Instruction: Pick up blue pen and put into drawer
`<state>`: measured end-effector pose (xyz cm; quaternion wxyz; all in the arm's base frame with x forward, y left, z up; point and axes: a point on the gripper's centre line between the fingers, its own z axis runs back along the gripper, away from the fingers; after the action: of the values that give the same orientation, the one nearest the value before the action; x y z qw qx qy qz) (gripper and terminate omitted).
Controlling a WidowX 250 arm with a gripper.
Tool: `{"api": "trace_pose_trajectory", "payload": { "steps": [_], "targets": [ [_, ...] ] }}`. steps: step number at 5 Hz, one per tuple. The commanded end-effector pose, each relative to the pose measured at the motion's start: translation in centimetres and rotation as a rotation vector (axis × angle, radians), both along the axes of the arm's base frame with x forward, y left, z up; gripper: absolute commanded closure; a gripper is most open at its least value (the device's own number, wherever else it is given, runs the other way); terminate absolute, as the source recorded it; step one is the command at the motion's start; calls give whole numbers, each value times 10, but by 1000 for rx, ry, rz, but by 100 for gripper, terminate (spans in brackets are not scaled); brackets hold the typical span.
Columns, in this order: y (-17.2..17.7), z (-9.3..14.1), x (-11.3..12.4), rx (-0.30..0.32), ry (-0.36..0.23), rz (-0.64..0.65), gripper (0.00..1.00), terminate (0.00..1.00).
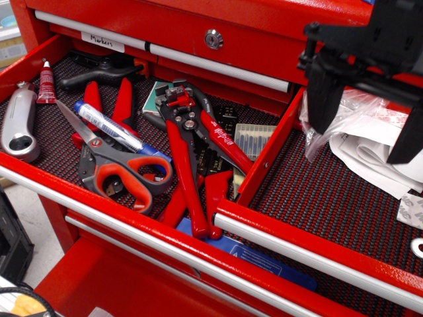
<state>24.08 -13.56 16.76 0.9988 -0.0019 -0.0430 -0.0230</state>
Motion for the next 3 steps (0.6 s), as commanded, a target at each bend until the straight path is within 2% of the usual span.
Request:
{"api": "trace_pose_trajectory", "payload": {
  "steps": [1,2,3],
  "targets": [
    [62,29,6,-21,-97,329,0,0],
    [90,19,11,-28,-179,578,0,0],
    [117,-2,16,-34,-266,789,0,0]
  ]
}}
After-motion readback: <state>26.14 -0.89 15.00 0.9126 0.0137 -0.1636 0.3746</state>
